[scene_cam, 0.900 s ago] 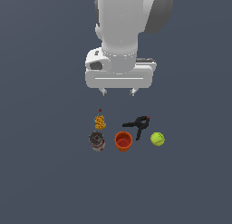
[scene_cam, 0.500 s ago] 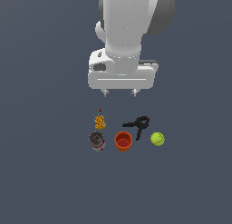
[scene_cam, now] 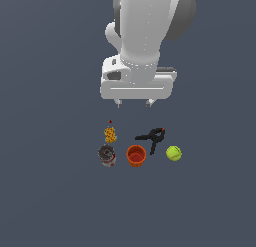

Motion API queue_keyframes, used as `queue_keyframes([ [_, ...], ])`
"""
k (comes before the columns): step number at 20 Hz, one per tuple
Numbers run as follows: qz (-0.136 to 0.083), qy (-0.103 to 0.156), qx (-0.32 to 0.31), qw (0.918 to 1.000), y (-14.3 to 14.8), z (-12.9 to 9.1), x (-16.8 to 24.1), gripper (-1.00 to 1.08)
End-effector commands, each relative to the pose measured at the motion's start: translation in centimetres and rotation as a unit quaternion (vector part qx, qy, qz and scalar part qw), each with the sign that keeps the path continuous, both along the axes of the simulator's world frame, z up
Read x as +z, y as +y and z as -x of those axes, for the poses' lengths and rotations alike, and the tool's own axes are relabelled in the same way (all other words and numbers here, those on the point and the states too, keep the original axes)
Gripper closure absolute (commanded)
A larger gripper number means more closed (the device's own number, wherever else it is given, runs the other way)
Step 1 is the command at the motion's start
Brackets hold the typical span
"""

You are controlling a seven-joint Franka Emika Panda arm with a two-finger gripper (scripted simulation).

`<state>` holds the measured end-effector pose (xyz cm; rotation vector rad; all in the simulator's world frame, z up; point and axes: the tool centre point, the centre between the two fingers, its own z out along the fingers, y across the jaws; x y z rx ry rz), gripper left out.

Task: Pick up a designated object from a clutter of objects.

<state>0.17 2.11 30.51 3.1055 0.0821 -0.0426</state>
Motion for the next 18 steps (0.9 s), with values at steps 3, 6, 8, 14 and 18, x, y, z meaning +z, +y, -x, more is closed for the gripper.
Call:
queue_keyframes([
  [3, -0.002, 0.0, 0.005, 1.0, -0.5, 0.0, -1.2, -0.92],
  [6, -0.005, 0.0, 0.01, 0.9999, -1.1, 0.0, -2.6, -0.92],
  [8, -0.007, 0.0, 0.015, 0.9999, -1.7, 0.1, -3.7, -0.92],
  [14, -0.015, -0.002, 0.032, 0.9994, -3.8, 0.7, -8.3, -0.92],
  [18, -0.019, -0.004, 0.045, 0.9988, -5.6, 1.7, -11.9, -0.92],
])
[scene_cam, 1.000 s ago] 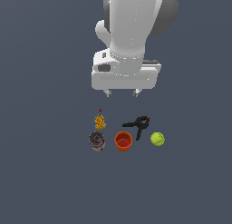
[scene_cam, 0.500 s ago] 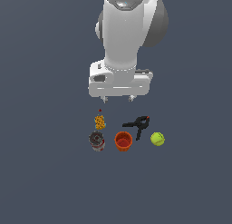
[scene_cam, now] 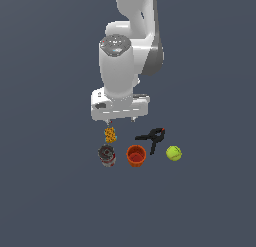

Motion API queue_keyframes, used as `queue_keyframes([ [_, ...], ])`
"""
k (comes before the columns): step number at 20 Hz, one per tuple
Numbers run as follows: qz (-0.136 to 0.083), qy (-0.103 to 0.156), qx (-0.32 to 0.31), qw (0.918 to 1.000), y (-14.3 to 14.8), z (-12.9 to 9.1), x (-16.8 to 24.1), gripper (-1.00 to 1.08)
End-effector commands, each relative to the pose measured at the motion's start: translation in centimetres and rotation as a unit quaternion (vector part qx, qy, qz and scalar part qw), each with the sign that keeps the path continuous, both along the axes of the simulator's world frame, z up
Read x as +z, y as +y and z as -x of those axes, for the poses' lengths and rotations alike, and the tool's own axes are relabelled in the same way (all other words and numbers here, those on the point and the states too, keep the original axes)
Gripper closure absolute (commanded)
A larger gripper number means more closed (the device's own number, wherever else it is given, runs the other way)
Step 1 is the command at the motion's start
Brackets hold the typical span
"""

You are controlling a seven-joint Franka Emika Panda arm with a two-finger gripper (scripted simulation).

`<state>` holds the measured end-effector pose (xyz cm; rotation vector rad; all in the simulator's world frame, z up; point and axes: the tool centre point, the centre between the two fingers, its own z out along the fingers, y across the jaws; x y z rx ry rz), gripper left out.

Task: Pick up a designated object from a clutter of objects.

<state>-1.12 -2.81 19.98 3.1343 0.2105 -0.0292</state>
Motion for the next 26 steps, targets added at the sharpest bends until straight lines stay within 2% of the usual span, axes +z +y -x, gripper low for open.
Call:
queue_keyframes([
  [1, -0.002, -0.002, 0.008, 1.0, -1.2, 0.7, -2.3, -0.92],
  [13, -0.004, -0.008, 0.04, 0.9992, -5.8, 5.4, -10.9, -0.92],
  [20, -0.002, -0.009, 0.048, 0.9988, -7.1, 7.2, -13.0, -0.92],
  [26, -0.001, -0.009, 0.05, 0.9987, -7.3, 7.6, -13.4, -0.92],
])
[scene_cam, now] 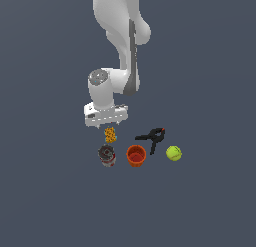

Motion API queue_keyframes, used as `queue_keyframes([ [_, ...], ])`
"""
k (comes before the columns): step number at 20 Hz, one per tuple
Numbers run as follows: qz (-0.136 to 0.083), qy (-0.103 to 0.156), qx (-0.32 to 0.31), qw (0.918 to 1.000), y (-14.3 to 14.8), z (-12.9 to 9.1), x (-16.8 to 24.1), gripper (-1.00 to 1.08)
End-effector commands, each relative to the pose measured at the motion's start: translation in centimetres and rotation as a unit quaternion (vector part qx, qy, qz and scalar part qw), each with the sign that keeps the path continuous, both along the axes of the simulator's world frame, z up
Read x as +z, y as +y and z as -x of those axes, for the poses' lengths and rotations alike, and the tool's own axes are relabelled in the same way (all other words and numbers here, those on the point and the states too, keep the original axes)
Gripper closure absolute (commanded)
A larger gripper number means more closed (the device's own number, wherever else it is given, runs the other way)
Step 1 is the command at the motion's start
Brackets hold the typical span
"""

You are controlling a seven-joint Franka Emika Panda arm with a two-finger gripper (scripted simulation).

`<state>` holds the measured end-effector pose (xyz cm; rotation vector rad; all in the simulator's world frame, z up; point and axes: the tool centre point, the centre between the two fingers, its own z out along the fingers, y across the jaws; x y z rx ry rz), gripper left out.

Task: Pick up a designated object from a clutter of objects.

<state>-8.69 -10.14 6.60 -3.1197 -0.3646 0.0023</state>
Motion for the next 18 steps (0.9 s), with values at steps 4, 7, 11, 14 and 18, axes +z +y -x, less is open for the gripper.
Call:
queue_keyframes([
  [4, 0.0, 0.0, 0.0, 1.0, 0.0, 0.0, -0.4, -0.92],
  [7, 0.0, 0.0, 0.0, 1.0, 0.0, 0.1, -1.3, -0.92],
  [11, 0.0, 0.0, 0.001, 1.0, 0.0, 0.1, -3.1, -0.92],
  [14, 0.0, -0.001, 0.001, 1.0, 0.0, 0.1, -4.2, -0.92],
  [18, 0.0, -0.001, 0.001, 1.0, 0.0, 0.1, -5.0, -0.92],
])
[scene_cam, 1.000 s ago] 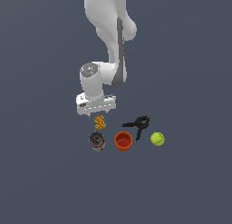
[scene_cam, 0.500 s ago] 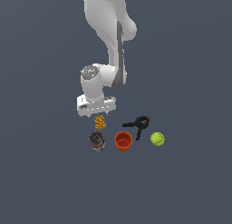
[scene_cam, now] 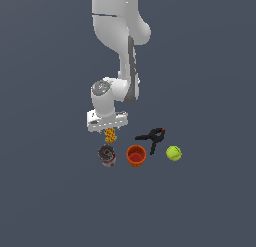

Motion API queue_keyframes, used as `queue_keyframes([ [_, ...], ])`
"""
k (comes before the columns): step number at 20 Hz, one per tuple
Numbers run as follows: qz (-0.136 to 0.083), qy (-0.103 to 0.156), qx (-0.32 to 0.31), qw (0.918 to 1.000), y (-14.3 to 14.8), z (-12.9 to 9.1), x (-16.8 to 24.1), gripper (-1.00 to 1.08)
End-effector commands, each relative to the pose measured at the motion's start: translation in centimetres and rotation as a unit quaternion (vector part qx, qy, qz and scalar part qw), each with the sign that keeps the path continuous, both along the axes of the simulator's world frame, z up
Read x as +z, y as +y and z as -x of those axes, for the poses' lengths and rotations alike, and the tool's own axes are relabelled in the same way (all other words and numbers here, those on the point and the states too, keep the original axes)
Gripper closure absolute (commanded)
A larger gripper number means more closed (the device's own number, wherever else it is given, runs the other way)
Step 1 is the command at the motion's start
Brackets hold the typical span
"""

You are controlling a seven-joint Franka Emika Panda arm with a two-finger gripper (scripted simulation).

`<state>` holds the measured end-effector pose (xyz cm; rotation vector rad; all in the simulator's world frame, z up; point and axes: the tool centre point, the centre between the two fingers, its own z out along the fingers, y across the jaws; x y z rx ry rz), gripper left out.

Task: Pick up a designated object from a clutter of objects.

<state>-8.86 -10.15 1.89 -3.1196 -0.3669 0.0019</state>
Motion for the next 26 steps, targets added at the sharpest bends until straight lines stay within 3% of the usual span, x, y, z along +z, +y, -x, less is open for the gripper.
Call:
queue_keyframes([
  [1, 0.0, -0.001, 0.0, 1.0, 0.0, 0.0, -0.3, -0.92],
  [2, 0.0, -0.001, 0.0, 1.0, 0.0, 0.0, -0.4, -0.92],
  [3, 0.0, -0.001, 0.0, 1.0, 0.0, 0.0, -0.4, 1.08],
  [17, 0.0, -0.001, -0.001, 1.0, 0.0, 0.0, 0.1, 1.08],
  [26, 0.0, -0.001, -0.001, 1.0, 0.6, -0.3, 3.5, 1.08],
])
